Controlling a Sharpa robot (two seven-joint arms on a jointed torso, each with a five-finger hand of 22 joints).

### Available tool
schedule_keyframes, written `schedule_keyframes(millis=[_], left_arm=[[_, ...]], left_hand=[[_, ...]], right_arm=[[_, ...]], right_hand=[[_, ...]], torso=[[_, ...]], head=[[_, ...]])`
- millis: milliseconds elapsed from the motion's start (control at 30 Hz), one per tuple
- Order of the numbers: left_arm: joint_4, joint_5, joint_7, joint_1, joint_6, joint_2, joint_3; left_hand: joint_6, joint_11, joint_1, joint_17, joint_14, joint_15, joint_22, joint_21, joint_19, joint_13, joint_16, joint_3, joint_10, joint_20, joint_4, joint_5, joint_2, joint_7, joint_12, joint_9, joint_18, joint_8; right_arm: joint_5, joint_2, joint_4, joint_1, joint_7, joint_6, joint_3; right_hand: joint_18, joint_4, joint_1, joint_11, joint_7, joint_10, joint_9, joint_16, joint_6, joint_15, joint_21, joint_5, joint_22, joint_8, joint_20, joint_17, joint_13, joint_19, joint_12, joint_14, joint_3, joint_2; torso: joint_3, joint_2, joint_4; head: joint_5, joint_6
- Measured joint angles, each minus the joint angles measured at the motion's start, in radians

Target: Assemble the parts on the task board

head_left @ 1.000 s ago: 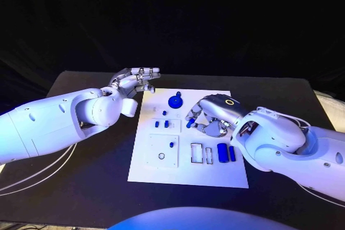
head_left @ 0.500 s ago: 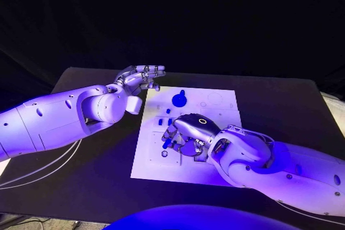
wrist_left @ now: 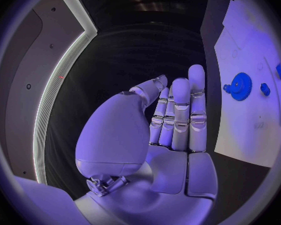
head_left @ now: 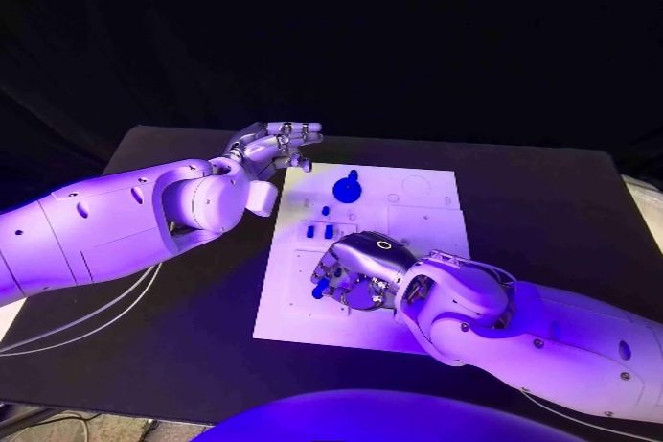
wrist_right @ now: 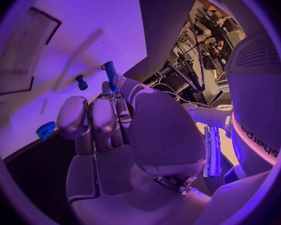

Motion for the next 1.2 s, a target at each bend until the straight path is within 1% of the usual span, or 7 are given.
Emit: schedule_keyframes(millis=[700,867,933,1000,1067,1133,1200], left_arm=[[-0.002,0.0,-0.001,0.0,0.002,0.001,0.0],[-0.001,0.0,-0.001,0.0,0.002,0.001,0.0],[-0.001,0.0,-0.002,0.0,0.003,0.001,0.0],[-0.001,0.0,-0.002,0.0,0.003,0.001,0.0],[-0.001,0.0,-0.002,0.0,0.003,0.001,0.0],[-0.001,0.0,-0.003,0.0,0.003,0.001,0.0],[-0.001,0.0,-0.003,0.0,0.004,0.0,0.0]], left_hand=[[0.0,0.0,0.0,0.0,0.0,0.0,0.0,0.0,0.0,0.0,0.0,0.0,0.0,0.0,0.0,0.0,0.0,0.0,0.0,0.0,0.0,0.0],[0.0,0.0,0.0,0.0,0.0,0.0,0.0,0.0,0.0,0.0,0.0,0.0,0.0,0.0,0.0,0.0,0.0,0.0,0.0,0.0,0.0,0.0],[0.0,0.0,0.0,0.0,0.001,0.0,0.0,0.0,0.0,0.0,0.0,0.0,0.0,0.0,0.0,0.0,0.0,0.0,0.0,0.0,0.0,0.0],[0.0,0.0,0.0,0.0,0.001,0.001,0.0,0.0,0.0,0.0,0.0,0.0,0.0,0.0,0.0,0.0,0.0,0.0,0.0,0.0,0.0,0.0],[-0.002,-0.001,0.0,-0.002,0.0,0.0,0.0,-0.004,-0.001,0.0,0.0,0.0,-0.006,0.001,0.0,0.0,0.0,0.002,0.001,0.0,0.0,0.0],[-0.005,0.0,0.0,-0.003,-0.002,-0.002,-0.001,-0.005,-0.004,0.0,0.0,0.0,-0.007,0.004,0.0,0.0,0.0,0.002,0.004,0.0,0.0,0.0],[-0.005,0.0,0.0,-0.004,-0.002,-0.001,-0.001,-0.005,-0.004,0.0,0.0,0.0,-0.007,0.004,0.0,0.0,0.0,0.002,0.004,0.0,0.0,0.0]], right_arm=[[-0.039,0.027,-0.012,0.001,-0.023,0.048,0.001],[-0.046,0.041,-0.02,0.003,-0.028,0.062,-0.001],[-0.047,0.044,-0.025,0.004,-0.029,0.064,-0.002],[-0.047,0.045,-0.033,0.002,-0.033,0.067,-0.009],[-0.047,0.045,-0.039,-0.004,-0.037,0.07,-0.015],[-0.047,0.044,-0.04,-0.005,-0.039,0.068,-0.015],[-0.047,0.042,-0.039,-0.005,-0.042,0.062,-0.014]], right_hand=[[0.0,-0.003,0.0,0.0,0.004,0.0,0.0,0.0,0.0,0.0,0.0,-0.001,0.0,-0.009,0.0,0.0,0.0,0.0,-0.008,0.0,0.003,0.0],[0.0,0.004,-0.008,-0.002,0.021,-0.002,0.0,0.0,-0.025,0.009,0.0,0.014,-0.003,-0.02,0.006,-0.002,0.001,-0.006,-0.034,0.0,-0.013,-0.001],[0.0,0.014,-0.047,-0.004,0.029,-0.03,-0.009,0.0,-0.062,0.022,0.0,0.027,-0.014,-0.025,0.013,-0.011,0.002,-0.013,-0.051,0.0,-0.03,-0.016],[0.0,0.02,-0.078,0.004,0.03,-0.077,-0.02,-0.018,-0.099,0.022,-0.017,0.029,-0.039,-0.025,0.024,-0.031,-0.006,-0.024,-0.062,0.0,-0.048,-0.027],[0.0,0.022,-0.088,0.012,0.028,-0.119,-0.026,-0.038,-0.122,0.029,-0.039,0.029,-0.073,-0.025,0.032,-0.053,-0.006,-0.04,-0.062,0.0,-0.065,-0.038],[0.0,0.021,-0.087,0.015,0.023,-0.151,-0.027,-0.047,-0.134,0.029,-0.058,0.029,-0.102,-0.025,0.035,-0.064,-0.006,-0.055,-0.062,0.0,-0.082,-0.043],[0.0,0.02,-0.085,0.021,0.027,-0.18,-0.027,-0.058,-0.142,0.029,-0.076,0.029,-0.129,-0.025,0.036,-0.077,-0.006,-0.065,-0.062,0.0,-0.101,-0.045]], torso=[[-0.0004,0.0,0.0],[-0.0008,0.0,0.0005],[-0.001,0.0,0.0005],[-0.0011,0.0,0.0005],[-0.0011,0.0,0.0002],[-0.0011,0.0,0.0],[-0.0006,0.0,-0.0003]], head=[[-0.003,-0.002],[-0.003,-0.003],[-0.002,-0.003],[-0.001,-0.003],[-0.001,-0.004],[-0.001,-0.003],[-0.001,-0.002]])
